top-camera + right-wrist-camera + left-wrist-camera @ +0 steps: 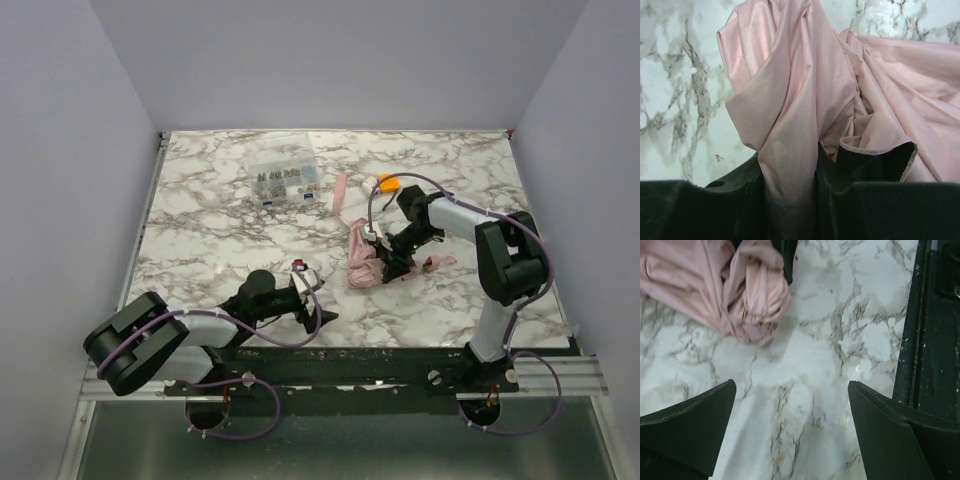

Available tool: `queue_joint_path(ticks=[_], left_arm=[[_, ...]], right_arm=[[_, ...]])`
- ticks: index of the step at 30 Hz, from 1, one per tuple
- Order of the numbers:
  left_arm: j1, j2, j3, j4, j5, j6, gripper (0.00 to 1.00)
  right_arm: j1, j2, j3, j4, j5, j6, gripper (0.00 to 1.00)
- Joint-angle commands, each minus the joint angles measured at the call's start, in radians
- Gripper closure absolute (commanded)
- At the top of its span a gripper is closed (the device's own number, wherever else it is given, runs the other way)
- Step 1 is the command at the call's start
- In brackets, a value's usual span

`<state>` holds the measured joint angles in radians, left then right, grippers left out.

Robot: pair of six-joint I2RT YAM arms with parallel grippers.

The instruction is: Put away the umbrella

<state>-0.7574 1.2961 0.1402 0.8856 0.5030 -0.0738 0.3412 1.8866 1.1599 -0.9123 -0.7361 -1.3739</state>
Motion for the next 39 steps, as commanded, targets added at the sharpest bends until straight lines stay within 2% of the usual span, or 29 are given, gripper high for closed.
queue_joint_path(ticks=[1, 6, 12, 17, 22, 23, 24, 25, 27, 29, 31, 33, 35, 39], left_arm=[[-0.155, -0.001, 0.068, 0.086, -0.233, 0.309, 0.02], [-0.259, 0.022, 0.151, -0.015, -0.385, 0.484, 0.02], [-0.341, 0.126, 0.269, -0.206, -0.462, 0.676, 0.02], [-0.374, 0.259, 0.391, -0.300, -0.544, 0.752, 0.02], [-0.384, 0.405, 0.514, -0.418, -0.634, 0.755, 0.04], [-0.384, 0.431, 0.531, -0.449, -0.647, 0.736, 0.08], [-0.382, 0.449, 0.554, -0.490, -0.648, 0.714, 0.19], [-0.381, 0.466, 0.571, -0.550, -0.635, 0.680, 0.31], [-0.375, 0.495, 0.592, -0.639, -0.586, 0.608, 0.63], [-0.368, 0.520, 0.593, -0.703, -0.536, 0.527, 0.76], [-0.366, 0.528, 0.564, -0.707, -0.438, 0.508, 0.90], [-0.349, 0.539, 0.588, -0.761, -0.373, 0.437, 0.96], [-0.318, 0.546, 0.593, -0.771, -0.300, 0.408, 0.97], [-0.213, 0.555, 0.605, -0.792, -0.097, 0.330, 0.98]], right_arm=[[0.056, 0.163, -0.082, -0.172, 0.128, 0.154, 0.82], [0.082, 0.233, -0.040, -0.160, 0.159, 0.226, 0.83], [0.083, 0.232, -0.016, -0.112, 0.189, 0.289, 0.83], [0.090, 0.213, -0.027, -0.073, 0.209, 0.317, 0.83], [0.094, 0.194, -0.042, -0.042, 0.216, 0.332, 0.80], [0.094, 0.190, -0.045, -0.042, 0.211, 0.330, 0.79], [0.094, 0.183, -0.046, -0.041, 0.199, 0.329, 0.77], [0.094, 0.175, -0.047, -0.041, 0.185, 0.329, 0.74], [0.092, 0.143, -0.037, -0.053, 0.140, 0.320, 0.61], [0.083, 0.098, -0.018, -0.066, 0.091, 0.310, 0.49], [0.062, 0.043, 0.007, -0.074, 0.043, 0.301, 0.39], [0.031, -0.013, 0.034, -0.069, 0.014, 0.299, 0.32], [-0.013, -0.065, 0.070, -0.062, -0.007, 0.298, 0.24], [-0.122, -0.153, 0.148, -0.077, -0.050, 0.236, 0.18]])
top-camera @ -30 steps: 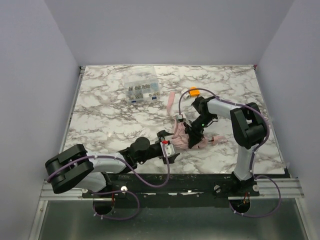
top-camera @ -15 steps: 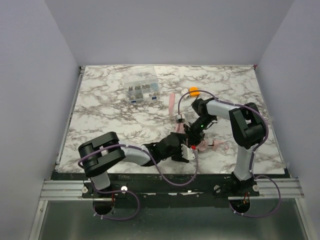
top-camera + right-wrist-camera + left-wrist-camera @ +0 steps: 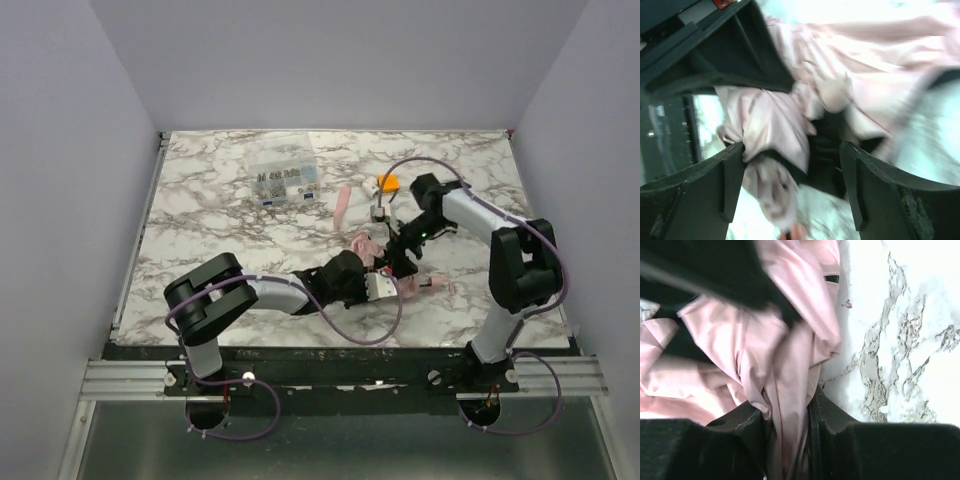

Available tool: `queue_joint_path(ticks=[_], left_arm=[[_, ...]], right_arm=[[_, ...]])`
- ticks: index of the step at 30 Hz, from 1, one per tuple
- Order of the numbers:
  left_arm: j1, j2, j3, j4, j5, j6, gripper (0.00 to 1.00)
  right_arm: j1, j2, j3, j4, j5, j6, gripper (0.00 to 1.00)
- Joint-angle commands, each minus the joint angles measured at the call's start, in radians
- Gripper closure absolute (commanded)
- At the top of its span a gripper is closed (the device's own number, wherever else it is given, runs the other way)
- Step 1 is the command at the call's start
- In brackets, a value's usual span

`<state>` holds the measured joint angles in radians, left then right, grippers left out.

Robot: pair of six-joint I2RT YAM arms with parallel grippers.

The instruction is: Put away the umbrella

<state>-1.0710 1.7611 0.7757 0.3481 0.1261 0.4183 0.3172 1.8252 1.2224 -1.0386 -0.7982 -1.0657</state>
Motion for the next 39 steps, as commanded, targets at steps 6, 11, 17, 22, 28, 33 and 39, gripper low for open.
queue_joint_path(ticks=[6, 11, 17, 22, 28, 33, 39], left_arm=[[0.230, 0.204, 0.061, -0.334, 0.551, -0.276, 0.99], [0.314, 0.292, 0.117, -0.378, 0.691, -0.404, 0.98], [0.369, 0.446, 0.253, -0.513, 0.811, -0.535, 0.98], [0.388, 0.503, 0.297, -0.541, 0.844, -0.611, 0.98], [0.427, 0.545, 0.293, -0.501, 0.874, -0.709, 0.97], [0.446, 0.513, 0.276, -0.355, 0.903, -0.853, 0.78], [0.467, 0.336, 0.230, -0.106, 0.878, -1.037, 0.40]], right_arm=[[-0.175, -0.251, 0.040, 0.141, -0.068, -0.210, 0.08], [-0.176, -0.403, -0.170, 0.205, -0.206, -0.513, 0.01], [-0.048, -0.488, -0.369, 0.482, -0.087, -0.469, 0.00], [0.090, -0.463, -0.491, 0.724, 0.122, -0.367, 0.00], [0.158, -0.384, -0.652, 0.906, 0.365, -0.330, 0.07], [0.181, -0.257, -0.619, 0.841, 0.500, -0.284, 0.42], [0.187, -0.184, -0.514, 0.600, 0.495, -0.245, 0.75]])
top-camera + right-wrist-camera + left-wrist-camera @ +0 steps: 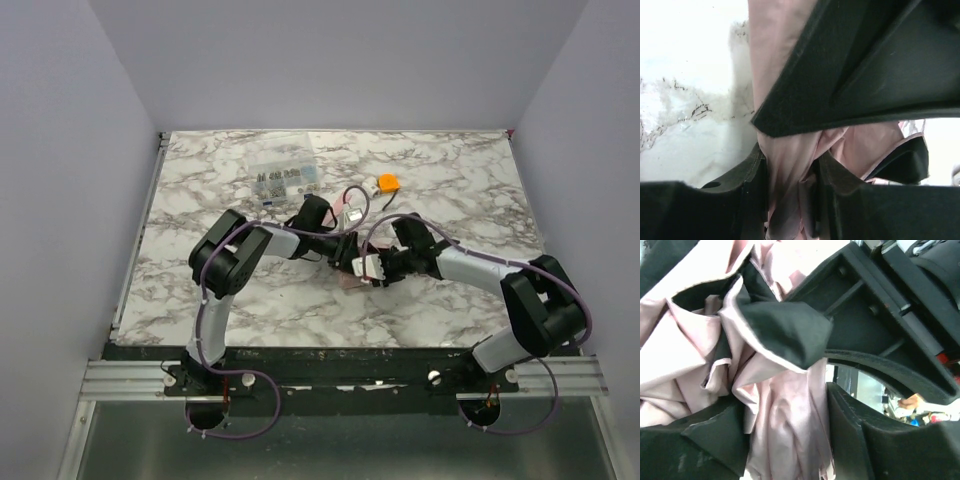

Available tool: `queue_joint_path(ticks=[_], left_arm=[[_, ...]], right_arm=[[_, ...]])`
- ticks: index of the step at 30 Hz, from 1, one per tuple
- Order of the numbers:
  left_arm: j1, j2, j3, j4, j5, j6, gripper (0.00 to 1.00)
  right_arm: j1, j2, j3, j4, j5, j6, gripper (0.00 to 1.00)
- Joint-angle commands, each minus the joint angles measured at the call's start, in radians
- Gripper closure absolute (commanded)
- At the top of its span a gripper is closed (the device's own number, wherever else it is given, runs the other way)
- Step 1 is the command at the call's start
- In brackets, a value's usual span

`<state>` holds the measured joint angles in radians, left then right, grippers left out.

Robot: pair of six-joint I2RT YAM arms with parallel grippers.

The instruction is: Put away the umbrella

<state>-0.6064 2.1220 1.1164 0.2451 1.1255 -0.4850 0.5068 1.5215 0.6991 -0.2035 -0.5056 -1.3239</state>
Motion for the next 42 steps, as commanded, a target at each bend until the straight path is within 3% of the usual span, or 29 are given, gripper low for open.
queue_joint_path(ticks=[1, 5, 6, 7, 11, 14, 16, 19, 21, 24, 30, 34, 37, 42], left_arm=[[0.009, -0.064, -0.127, 0.063, -0.122, -0.167, 0.37], [0.044, -0.215, -0.224, 0.293, -0.161, -0.269, 0.21], [0.051, -0.262, -0.252, 0.325, -0.182, -0.259, 0.05], [0.057, -0.303, -0.289, 0.344, -0.206, -0.231, 0.02], [0.063, -0.509, -0.449, 0.294, -0.388, -0.022, 0.02], [0.065, -0.666, -0.628, 0.378, -0.536, 0.068, 0.02], [0.065, -0.749, -0.766, 0.528, -0.590, 0.089, 0.02], [0.067, -0.786, -0.955, 0.896, -0.716, 0.035, 0.02], [0.083, -0.726, -1.008, 1.115, -0.649, 0.011, 0.02], [0.058, -0.632, -1.043, 1.350, -0.549, 0.088, 0.04], [-0.246, -0.690, -1.091, 1.279, -0.822, 0.604, 0.06], [-0.385, -0.782, -1.005, 0.918, -0.987, 0.879, 0.05], [-0.450, -0.790, -0.921, 0.707, -1.075, 1.018, 0.02], [-0.493, -0.708, -0.792, 0.492, -1.016, 1.118, 0.02]], right_arm=[[-0.002, 0.140, 0.036, -0.287, 0.188, 0.024, 0.77], [-0.004, 0.208, 0.142, -0.509, 0.086, 0.022, 0.80], [-0.003, 0.225, 0.158, -0.543, 0.073, 0.030, 0.80], [-0.004, 0.240, 0.179, -0.580, 0.054, 0.030, 0.80], [-0.004, 0.296, 0.245, -0.696, -0.017, 0.022, 0.81], [-0.004, 0.342, 0.295, -0.785, -0.080, 0.001, 0.81], [-0.004, 0.392, 0.336, -0.851, -0.101, -0.011, 0.81], [-0.004, 0.486, 0.407, -0.953, -0.121, -0.017, 0.82], [-0.004, 0.533, 0.444, -0.989, -0.125, -0.003, 0.82], [-0.004, 0.592, 0.493, -1.026, -0.129, 0.042, 0.82], [-0.004, 0.643, 0.518, -1.029, -0.125, 0.110, 0.82], [-0.004, 0.642, 0.514, -0.987, -0.092, 0.162, 0.82], [-0.004, 0.633, 0.512, -0.951, -0.089, 0.192, 0.82], [-0.002, 0.619, 0.501, -0.905, -0.094, 0.219, 0.82]])
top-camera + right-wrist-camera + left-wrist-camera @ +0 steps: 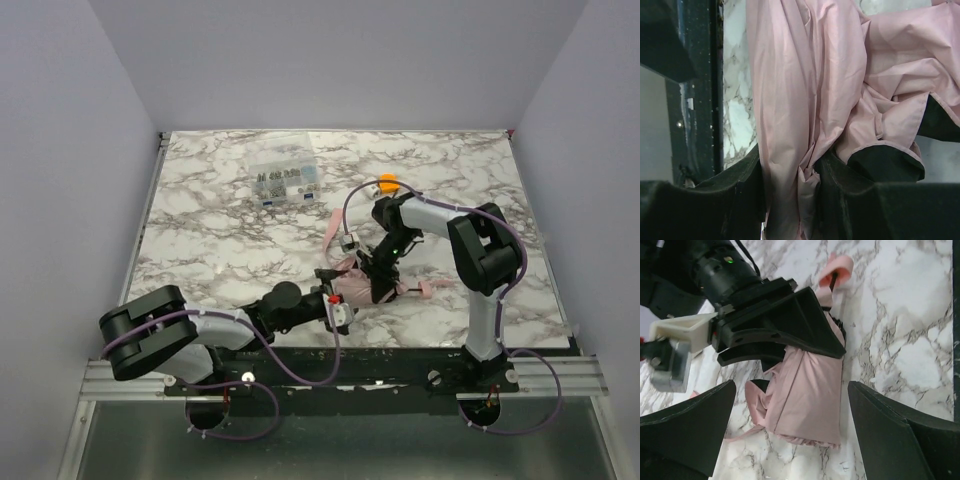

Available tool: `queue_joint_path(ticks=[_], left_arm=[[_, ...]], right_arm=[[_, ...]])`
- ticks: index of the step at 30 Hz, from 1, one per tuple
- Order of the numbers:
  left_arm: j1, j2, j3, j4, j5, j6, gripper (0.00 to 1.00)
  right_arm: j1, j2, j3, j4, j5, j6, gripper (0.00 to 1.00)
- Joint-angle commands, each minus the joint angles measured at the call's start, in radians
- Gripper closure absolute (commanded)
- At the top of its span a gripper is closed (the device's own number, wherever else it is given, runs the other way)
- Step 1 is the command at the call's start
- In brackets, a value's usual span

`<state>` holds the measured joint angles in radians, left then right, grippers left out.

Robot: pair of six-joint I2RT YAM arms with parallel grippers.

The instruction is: Put away the umbrella

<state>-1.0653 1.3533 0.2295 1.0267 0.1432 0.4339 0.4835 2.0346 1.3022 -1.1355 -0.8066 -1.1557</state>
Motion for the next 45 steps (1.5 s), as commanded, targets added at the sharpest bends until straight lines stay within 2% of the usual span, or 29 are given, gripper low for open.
queue_joint_path(ticks=[1, 4, 7, 10, 13, 14, 16, 18, 19, 23, 26, 28, 31, 32, 33, 36, 38, 41, 45], left_arm=[[-0.050, 0.090, 0.118, -0.325, -0.025, 0.211, 0.02], [-0.082, 0.183, 0.188, -0.424, -0.070, 0.214, 0.04], [-0.096, 0.279, 0.264, -0.509, -0.128, 0.208, 0.12], [-0.096, 0.355, 0.363, -0.683, -0.134, 0.158, 0.40], [-0.092, 0.399, 0.419, -0.793, -0.105, 0.092, 0.78], [-0.089, 0.410, 0.431, -0.822, -0.086, 0.062, 0.90], [-0.080, 0.417, 0.425, -0.836, -0.014, 0.041, 1.00], [-0.057, 0.433, 0.461, -0.885, 0.042, -0.029, 1.00], [-0.040, 0.450, 0.480, -0.917, 0.080, -0.060, 1.00], [0.063, 0.477, 0.503, -0.940, 0.236, -0.181, 1.00], [0.144, 0.486, 0.495, -0.908, 0.366, -0.272, 1.00], [0.181, 0.511, 0.497, -0.887, 0.450, -0.321, 1.00], [0.227, 0.582, 0.528, -0.885, 0.576, -0.402, 1.00], [0.237, 0.615, 0.540, -0.886, 0.612, -0.426, 1.00], [0.249, 0.645, 0.555, -0.887, 0.645, -0.465, 1.00], [0.287, 0.725, 0.565, -0.826, 0.718, -0.579, 1.00], [0.322, 0.774, 0.567, -0.792, 0.751, -0.668, 1.00], [0.358, 0.828, 0.544, -0.706, 0.786, -0.775, 1.00], [0.397, 0.893, 0.559, -0.691, 0.818, -0.844, 1.00]], right_arm=[[0.021, 0.101, -0.109, 0.039, 0.209, 0.059, 0.82], [0.021, 0.084, -0.134, 0.064, 0.212, 0.062, 0.81], [0.021, 0.071, -0.150, 0.084, 0.212, 0.064, 0.80], [0.020, 0.050, -0.156, 0.098, 0.195, 0.069, 0.73], [0.015, -0.004, -0.161, 0.122, 0.165, 0.076, 0.61], [0.005, -0.037, -0.160, 0.139, 0.153, 0.083, 0.49], [-0.035, -0.108, -0.143, 0.156, 0.129, 0.091, 0.31], [-0.109, -0.181, -0.095, 0.151, 0.076, 0.090, 0.09], [-0.148, -0.220, -0.063, 0.141, 0.039, 0.078, 0.01], [-0.281, -0.382, -0.020, 0.196, -0.035, 0.040, 0.01], [-0.306, -0.526, -0.161, 0.339, -0.054, -0.044, 0.00], [-0.306, -0.583, -0.258, 0.366, -0.085, -0.188, 0.00], [-0.299, -0.608, -0.327, 0.198, -0.155, -0.550, 0.00], [-0.279, -0.613, -0.341, 0.193, -0.167, -0.575, 0.00], [-0.253, -0.624, -0.360, 0.230, -0.159, -0.545, 0.00], [-0.143, -0.682, -0.472, 0.500, -0.041, -0.371, 0.00], [-0.081, -0.696, -0.540, 0.620, 0.039, -0.301, 0.00], [-0.037, -0.646, -0.573, 0.669, 0.105, -0.282, 0.03], [0.013, -0.592, -0.667, 0.799, 0.238, -0.259, 0.11]])
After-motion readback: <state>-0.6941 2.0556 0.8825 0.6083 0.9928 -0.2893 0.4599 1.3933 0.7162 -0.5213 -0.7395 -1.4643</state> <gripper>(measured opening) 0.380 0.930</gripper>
